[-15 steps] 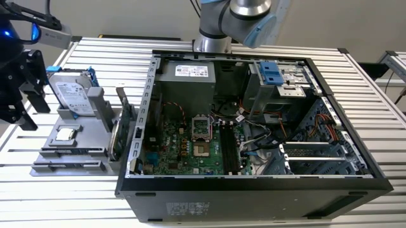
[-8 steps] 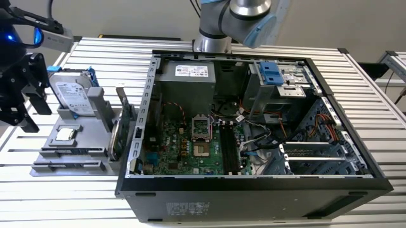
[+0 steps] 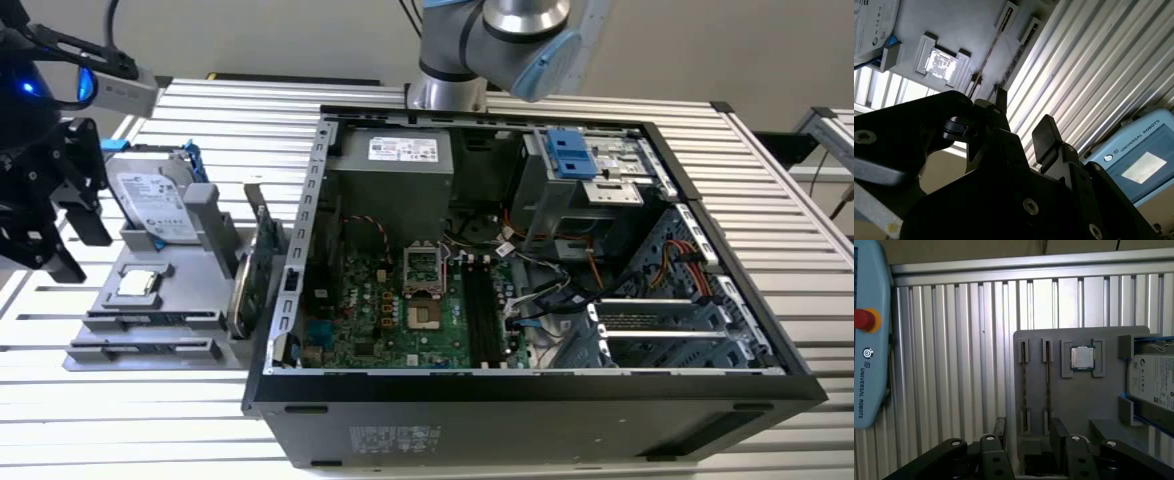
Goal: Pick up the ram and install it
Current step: 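Pick up the ram and move it above insertion slot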
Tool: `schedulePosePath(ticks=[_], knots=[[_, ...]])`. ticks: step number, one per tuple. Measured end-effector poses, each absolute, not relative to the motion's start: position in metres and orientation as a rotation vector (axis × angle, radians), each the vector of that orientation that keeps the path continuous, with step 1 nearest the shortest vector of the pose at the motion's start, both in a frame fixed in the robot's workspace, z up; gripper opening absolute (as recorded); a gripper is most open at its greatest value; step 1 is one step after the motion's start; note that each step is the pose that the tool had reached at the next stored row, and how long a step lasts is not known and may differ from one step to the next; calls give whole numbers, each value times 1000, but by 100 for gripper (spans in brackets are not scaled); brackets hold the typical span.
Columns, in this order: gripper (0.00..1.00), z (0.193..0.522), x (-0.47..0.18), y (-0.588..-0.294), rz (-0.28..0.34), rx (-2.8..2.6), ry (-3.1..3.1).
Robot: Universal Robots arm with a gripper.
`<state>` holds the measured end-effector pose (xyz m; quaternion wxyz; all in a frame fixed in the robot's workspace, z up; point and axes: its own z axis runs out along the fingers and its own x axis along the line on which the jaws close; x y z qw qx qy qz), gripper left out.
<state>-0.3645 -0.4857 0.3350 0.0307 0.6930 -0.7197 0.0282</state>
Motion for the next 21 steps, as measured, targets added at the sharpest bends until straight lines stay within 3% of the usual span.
schedulePosePath(ticks=[21], knots=[[100, 319, -365, -485, 98, 2131, -2212]])
